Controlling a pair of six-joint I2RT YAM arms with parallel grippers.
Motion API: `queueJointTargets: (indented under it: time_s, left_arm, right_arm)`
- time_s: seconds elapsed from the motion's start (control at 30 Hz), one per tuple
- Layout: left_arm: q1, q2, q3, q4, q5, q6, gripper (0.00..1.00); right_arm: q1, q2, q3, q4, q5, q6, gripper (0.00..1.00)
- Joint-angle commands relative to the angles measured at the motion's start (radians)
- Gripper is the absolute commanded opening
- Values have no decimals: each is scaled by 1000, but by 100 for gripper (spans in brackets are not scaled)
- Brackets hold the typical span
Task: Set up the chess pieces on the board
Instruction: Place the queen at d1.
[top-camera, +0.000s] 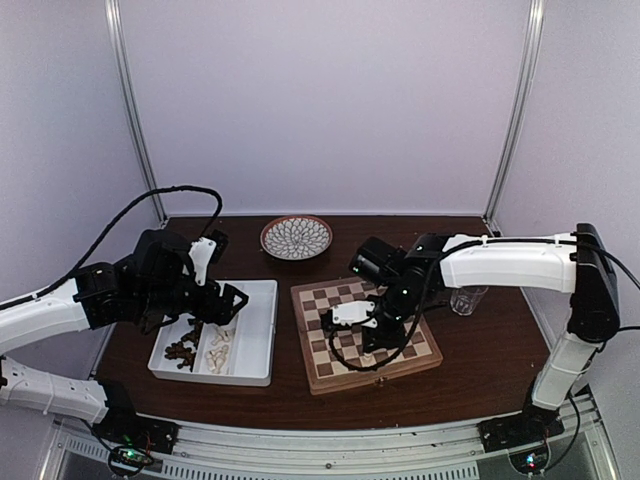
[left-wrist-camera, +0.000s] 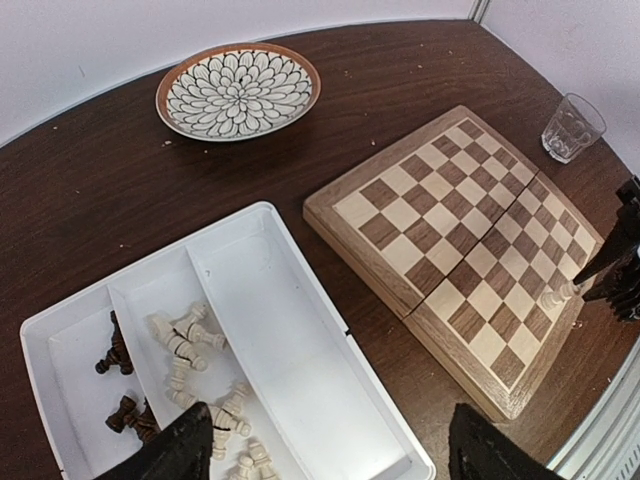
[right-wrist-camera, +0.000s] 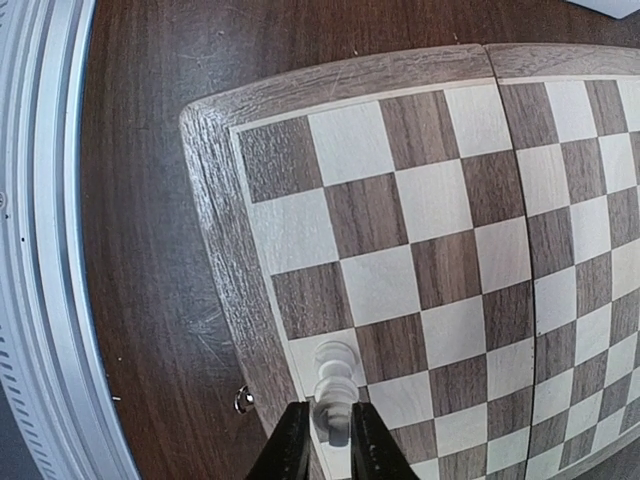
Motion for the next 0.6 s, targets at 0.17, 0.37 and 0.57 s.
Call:
queueJointTargets:
  time_s: [0.17, 0.37, 0.57]
  left_arm:
    - [3, 19, -5, 52, 13, -8, 81]
    - [3, 13, -2, 41, 8, -16, 81]
    - [8, 89, 118, -239, -185, -125, 75]
  right_arm:
    - [5, -63, 3, -25, 2, 15, 21]
    - [-9, -63, 26, -34, -50, 35, 22]
    - [-73, -108, 69, -77, -90, 39, 22]
